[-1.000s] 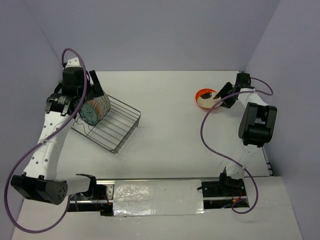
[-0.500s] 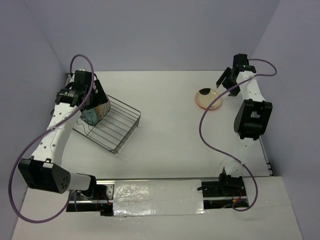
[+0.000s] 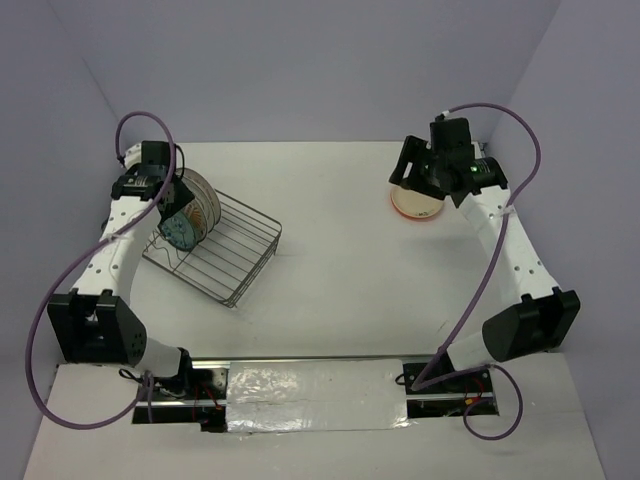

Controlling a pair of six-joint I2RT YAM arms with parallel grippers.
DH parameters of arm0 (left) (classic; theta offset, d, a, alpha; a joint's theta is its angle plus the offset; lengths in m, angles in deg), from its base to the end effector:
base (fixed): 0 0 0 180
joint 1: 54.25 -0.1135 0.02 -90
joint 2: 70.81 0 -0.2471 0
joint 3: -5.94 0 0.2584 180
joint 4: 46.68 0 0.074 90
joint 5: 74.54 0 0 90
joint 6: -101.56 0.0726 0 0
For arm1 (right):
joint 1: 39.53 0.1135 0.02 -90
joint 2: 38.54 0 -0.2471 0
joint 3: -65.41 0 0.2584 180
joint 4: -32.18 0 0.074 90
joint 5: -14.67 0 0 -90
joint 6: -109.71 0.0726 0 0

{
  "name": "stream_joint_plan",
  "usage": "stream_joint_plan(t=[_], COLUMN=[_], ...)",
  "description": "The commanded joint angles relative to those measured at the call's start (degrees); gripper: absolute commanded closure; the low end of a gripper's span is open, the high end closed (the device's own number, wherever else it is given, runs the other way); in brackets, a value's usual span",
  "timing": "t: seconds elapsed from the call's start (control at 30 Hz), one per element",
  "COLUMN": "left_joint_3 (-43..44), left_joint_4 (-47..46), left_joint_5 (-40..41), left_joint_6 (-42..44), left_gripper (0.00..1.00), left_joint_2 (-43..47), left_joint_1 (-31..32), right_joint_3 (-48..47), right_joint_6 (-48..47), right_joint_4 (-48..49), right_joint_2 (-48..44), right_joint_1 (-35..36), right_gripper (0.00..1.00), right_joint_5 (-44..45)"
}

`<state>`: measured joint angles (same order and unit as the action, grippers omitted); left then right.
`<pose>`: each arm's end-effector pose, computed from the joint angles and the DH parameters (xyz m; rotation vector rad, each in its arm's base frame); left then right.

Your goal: Unload the plates from the dish rack

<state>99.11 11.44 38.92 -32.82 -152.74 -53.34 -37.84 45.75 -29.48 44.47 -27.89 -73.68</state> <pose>0.3353 0.0236 0.3059 -1.0263 2.0652 0.0908 0.3357 0.0670 0.3512 0.3047 2.2924 0.3055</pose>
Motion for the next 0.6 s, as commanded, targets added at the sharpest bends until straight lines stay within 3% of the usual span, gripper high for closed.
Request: stream_joint_plan(t=[0.0,0.1,0.27,0.37,0.43,0.57], left_joint_3=[-3.9,-4.9,-7.1,-8.2,-9.2,-8.6], left_joint_4=[-8.6,-10.3,-13.7,-15.0,-16.4,-16.6], left_joint_5=[-3.0,-2.8,-4.8,-6.0,-6.3,-8.5], left_joint_6=[-1.8,-1.8,-1.1,-1.0,-1.0,-0.3], left_gripper=[0.42,0.51,0.54,0.71,0.7,0.6], left_joint_2=[-1.8,-3.8,-5.6,-6.6,-6.5,-6.4], left_joint_1=[-2.8,-3.6,-4.9,-5.1,-5.3,-5.6], right_joint_3=[2.6,1.2,-4.7,-8.1,-10.1,-11.6], right_joint_6=[-0.2,-1.4,-3.0,-3.5,-4.0,-4.5], right_joint_4=[0.0,-1.9,-5.3,-6.6,-7.7,-8.5], right_joint_2=[-1.8,-2.8,-2.0,-1.2,-0.8,0.0], right_joint_1=[1.5,2.2,2.5,2.7,2.9,3.0], right_gripper=[0.2,0.2,0.2,0.2,0.2,0.2], right_joint_5=[-0.8,-0.2,0.6,1.4,2.0,2.4])
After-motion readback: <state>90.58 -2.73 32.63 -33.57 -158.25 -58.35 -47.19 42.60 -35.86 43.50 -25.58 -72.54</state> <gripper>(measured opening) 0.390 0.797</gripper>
